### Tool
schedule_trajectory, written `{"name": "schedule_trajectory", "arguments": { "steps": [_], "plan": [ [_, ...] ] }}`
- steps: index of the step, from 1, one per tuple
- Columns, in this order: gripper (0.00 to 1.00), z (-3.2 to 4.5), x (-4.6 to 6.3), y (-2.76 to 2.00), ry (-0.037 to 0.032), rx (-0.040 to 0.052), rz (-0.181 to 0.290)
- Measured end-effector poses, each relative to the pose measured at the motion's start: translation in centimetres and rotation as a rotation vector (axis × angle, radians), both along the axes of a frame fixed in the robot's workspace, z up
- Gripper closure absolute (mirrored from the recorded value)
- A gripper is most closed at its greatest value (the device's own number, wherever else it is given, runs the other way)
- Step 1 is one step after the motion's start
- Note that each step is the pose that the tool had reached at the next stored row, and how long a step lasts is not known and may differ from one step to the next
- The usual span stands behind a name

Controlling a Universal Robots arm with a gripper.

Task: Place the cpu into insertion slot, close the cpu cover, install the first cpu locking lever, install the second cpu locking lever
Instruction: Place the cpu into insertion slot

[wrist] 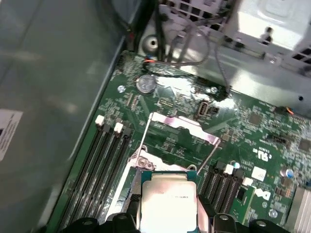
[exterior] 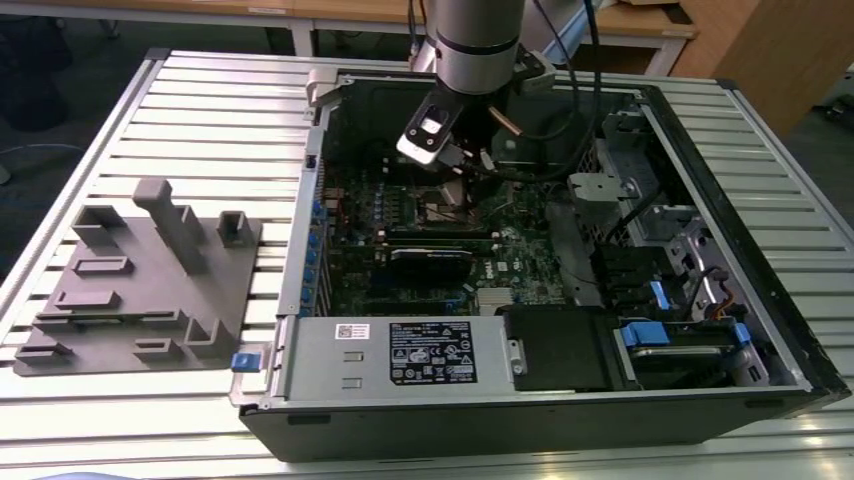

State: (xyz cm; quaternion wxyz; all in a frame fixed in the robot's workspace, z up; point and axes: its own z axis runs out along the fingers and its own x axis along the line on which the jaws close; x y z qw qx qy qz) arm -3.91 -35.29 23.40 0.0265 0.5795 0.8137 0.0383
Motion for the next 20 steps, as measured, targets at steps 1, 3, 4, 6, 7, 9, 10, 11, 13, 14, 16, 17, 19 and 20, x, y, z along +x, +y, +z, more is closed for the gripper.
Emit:
{"name": "schedule_trajectory", "arguments": {
  "steps": [1, 3, 4, 6, 7, 9, 10, 11, 13, 14, 16, 17, 19, 20],
  "plan": [
    [0.46, -0.01, 0.0, 0.0, 0.0, -0.0001, -0.018],
    [0.46, -0.02, 0.0, 0.0, 0.0, -0.0001, -0.056],
    [0.46, -0.03, 0.0, 0.0, 0.0, -0.0001, -0.074],
    [0.46, -0.04, 0.0, 0.0, 0.0, -0.0001, -0.11],
    [0.46, -0.05, 0.0, 0.0, 0.0, -0.0001, -0.127],
    [0.46, -0.08, 0.0, 0.0, 0.0001, -0.0001, -0.165],
    [0.46, -0.09, 0.0, 0.0, 0.0001, -0.0001, -0.183],
    [0.46, -0.1, 0.0, 0.0, 0.0001, -0.0001, -0.201],
    [0.46, -0.12, 0.0, 0.0, 0.0001, -0.0002, -0.237],
    [0.46, -0.13, 0.0, 0.0, 0.0002, -0.0003, -0.255],
    [0.46, -0.15, 0.0, 0.0, 0.0001, -0.0002, -0.287],
    [0.46, -0.15, 0.0, -0.01, 0.0002, -0.0001, -0.293],
    [0.46, -0.15, 0.0, -0.01, 0.0001, -0.0001, -0.294],
    [0.46, -0.15, 0.0, 0.0, 0.0001, 0.0, -0.294]
  ]
}}
